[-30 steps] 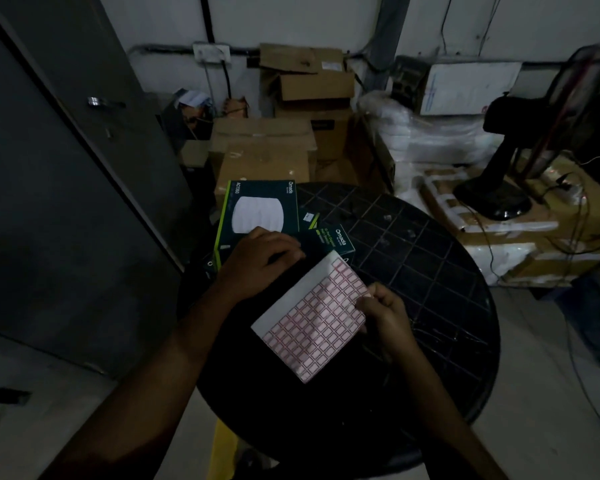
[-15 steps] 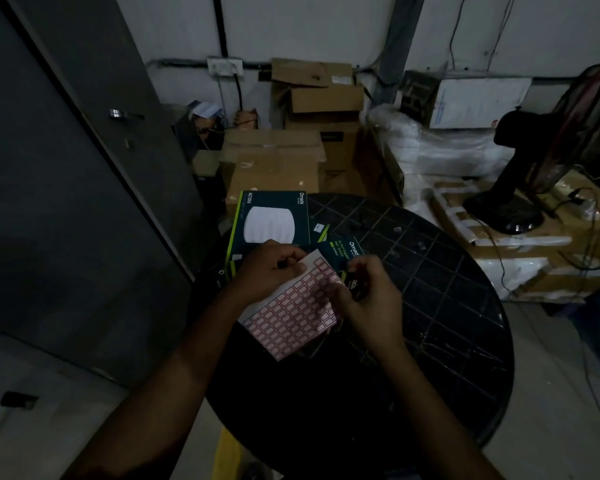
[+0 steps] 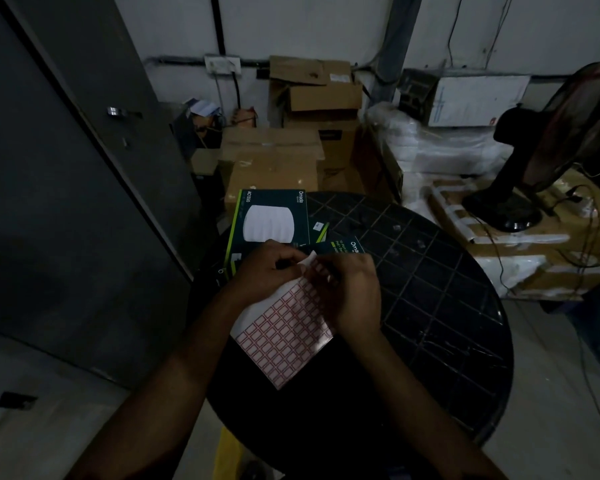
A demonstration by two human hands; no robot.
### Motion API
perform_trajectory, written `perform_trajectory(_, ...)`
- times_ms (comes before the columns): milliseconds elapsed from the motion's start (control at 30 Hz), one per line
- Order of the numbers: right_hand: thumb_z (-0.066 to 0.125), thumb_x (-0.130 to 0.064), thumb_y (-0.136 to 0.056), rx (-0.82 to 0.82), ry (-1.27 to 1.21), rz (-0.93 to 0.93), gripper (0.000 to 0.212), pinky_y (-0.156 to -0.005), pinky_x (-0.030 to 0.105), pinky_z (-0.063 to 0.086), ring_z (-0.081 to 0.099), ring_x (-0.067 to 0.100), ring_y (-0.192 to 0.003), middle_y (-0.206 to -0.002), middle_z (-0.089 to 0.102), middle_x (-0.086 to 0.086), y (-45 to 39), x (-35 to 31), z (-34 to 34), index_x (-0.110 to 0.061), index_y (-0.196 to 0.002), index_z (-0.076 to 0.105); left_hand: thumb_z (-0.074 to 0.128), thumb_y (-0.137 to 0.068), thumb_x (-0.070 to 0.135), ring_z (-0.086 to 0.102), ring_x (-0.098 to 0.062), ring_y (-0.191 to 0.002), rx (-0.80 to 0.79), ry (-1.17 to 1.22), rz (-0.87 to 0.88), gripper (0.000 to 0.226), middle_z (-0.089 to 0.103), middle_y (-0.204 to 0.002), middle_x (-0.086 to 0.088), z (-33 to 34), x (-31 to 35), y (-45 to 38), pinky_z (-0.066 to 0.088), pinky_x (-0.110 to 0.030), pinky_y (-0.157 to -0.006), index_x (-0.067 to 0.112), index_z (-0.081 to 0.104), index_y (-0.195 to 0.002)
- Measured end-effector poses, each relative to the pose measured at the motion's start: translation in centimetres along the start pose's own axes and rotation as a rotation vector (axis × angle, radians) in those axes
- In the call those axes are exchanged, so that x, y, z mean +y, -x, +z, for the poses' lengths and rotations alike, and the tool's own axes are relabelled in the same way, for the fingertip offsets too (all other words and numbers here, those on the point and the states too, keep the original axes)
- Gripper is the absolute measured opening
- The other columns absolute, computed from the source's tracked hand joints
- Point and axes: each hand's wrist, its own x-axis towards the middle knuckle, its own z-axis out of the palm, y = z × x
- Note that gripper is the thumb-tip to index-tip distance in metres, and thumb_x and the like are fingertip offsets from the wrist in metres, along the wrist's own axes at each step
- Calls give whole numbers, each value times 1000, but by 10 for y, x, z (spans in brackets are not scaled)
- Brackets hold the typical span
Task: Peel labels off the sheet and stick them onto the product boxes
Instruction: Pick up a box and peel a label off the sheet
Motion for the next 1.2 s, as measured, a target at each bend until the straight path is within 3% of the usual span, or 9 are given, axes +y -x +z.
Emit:
perform_trajectory(133, 57, -50, -85, 30, 9, -64, 36, -78, 37, 49, 52, 13, -94, -95, 70, -8, -3, -3, -1, -25, -104, 75, 66, -91, 12, 67, -9, -96, 18, 113, 31, 21, 72, -100, 5, -3, 7, 3, 54, -36, -89, 30, 72, -101)
perform_trajectory(200, 63, -45, -85, 60, 23, -70, 29, -80, 38, 49, 53, 14, -94, -94, 70, -9, -5, -3, 0, -25, -103, 75, 64, -92, 10, 67, -9, -103, 1, 202, 11, 24, 73, -107, 3, -4, 9, 4, 54, -31, -92, 24, 71, -110)
perform_trajectory(267, 72, -35, -83, 83, 25, -78, 20, -78, 39, 50, 55, 16, -91, -92, 71, -8, -7, -4, 3, -25, -100, 76, 64, -91, 4, 66, -16, -110, 6, 279, -38, 38, 73, -111, -6, -5, 7, 4, 53, -36, -97, 18, 63, -126)
perform_trajectory(367, 74, -32, -84, 69, 27, -81, 16, -78, 40, 51, 57, 16, -89, -89, 72, -6, -7, -6, 7, -26, -98, 77, 66, -90, 5, 66, -25, -109, 36, 264, -50, 54, 73, -105, -16, -7, 1, 3, 50, -46, -101, 23, 50, -138)
perform_trajectory(667, 72, -31, -86, 4, -91, -30, 13, -72, 34, 54, 61, 10, -81, -86, 74, -8, -10, 1, 7, -26, -97, 78, 63, -92, 8, 68, -16, -104, 10, 221, -31, 50, 74, -100, -6, -3, 1, 3, 51, -47, -99, 23, 49, -138)
perform_trajectory(900, 63, -23, -90, -34, -189, 36, 15, -66, 16, 49, 60, -3, -71, -89, 75, -6, -10, 2, 6, -21, -96, 77, 63, -93, 14, 68, -11, -103, -25, 165, -37, 49, 74, -101, 0, 0, 0, 2, 53, -47, -96, 25, 47, -138)
perform_trajectory(1033, 62, -22, -92, -23, -282, 172, 13, -66, 31, 57, 67, 9, -71, -82, 73, -3, -14, 0, 2, -19, -91, 75, 64, -93, 17, 68, -10, -101, -36, 149, -37, 49, 74, -101, 1, 1, 0, 3, 55, -48, -91, 28, 48, -137)
perform_trajectory(1200, 68, -42, -87, -84, -114, 54, 17, -71, 36, 59, 66, 5, -78, -86, 74, -13, -18, 5, 1, -29, -94, 76, 64, -94, 24, 69, -10, -99, -23, 141, -17, 48, 75, -99, 1, 1, 2, 2, 55, -46, -91, 24, 47, -139)
